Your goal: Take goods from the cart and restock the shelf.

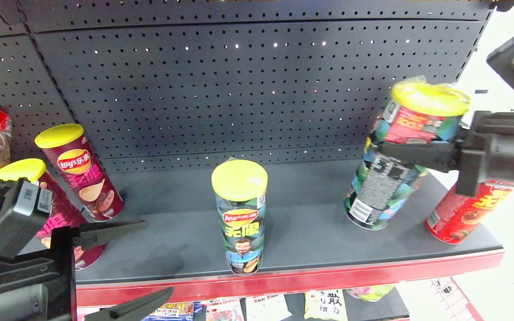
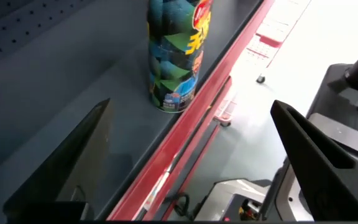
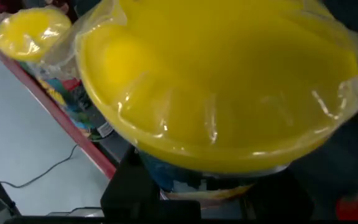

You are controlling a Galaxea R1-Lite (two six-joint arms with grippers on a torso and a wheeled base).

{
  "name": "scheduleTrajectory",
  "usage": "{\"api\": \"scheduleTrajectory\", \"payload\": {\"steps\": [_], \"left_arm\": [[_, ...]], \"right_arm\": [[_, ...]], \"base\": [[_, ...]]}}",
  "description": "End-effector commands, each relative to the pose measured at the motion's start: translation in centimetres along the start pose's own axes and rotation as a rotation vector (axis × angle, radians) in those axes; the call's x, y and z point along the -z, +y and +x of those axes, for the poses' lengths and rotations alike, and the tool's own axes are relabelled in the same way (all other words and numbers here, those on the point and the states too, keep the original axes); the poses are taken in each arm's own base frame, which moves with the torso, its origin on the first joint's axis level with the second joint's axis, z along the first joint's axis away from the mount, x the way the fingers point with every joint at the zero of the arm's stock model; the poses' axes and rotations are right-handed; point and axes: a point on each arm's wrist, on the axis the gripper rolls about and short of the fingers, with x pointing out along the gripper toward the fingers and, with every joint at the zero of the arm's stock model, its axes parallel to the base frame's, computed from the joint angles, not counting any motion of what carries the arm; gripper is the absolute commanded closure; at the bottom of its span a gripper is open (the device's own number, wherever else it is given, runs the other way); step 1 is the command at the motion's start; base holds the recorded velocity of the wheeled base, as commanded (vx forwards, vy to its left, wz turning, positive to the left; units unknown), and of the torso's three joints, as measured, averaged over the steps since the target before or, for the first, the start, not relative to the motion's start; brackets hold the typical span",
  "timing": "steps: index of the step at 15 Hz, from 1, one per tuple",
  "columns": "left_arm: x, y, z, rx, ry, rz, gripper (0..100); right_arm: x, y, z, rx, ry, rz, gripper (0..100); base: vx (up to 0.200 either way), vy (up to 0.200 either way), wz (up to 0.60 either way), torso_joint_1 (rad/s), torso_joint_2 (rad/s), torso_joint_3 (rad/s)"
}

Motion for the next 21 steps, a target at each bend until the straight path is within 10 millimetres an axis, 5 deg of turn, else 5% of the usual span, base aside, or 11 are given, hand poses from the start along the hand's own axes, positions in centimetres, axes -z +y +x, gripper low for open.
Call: {"api": "scheduleTrajectory", "payload": {"steps": [1, 8, 21], "left_arm": [[-0.2, -0.1, -0.2, -0.018, -0.01, 0.008, 0], [-0.2, -0.2, 0.0, -0.027, -0.003, 0.011, 0], [0.0, -0.1, 0.0, -0.048, 0.007, 0.0, 0]], "right_arm": [[0.2, -1.4, 8.0, -0.043, 0.087, 0.021, 100], [0.6, -1.2, 16.9, -0.032, 0.056, 0.065, 100], [0.9, 0.6, 22.2, -0.091, 0.045, 0.046, 100]], "base": [[0.0, 0.0, 0.0, 0.0, 0.0, 0.0], [0.0, 0.0, 0.0, 0.0, 0.0, 0.0], [0.0, 0.0, 0.0, 0.0, 0.0, 0.0]]}}
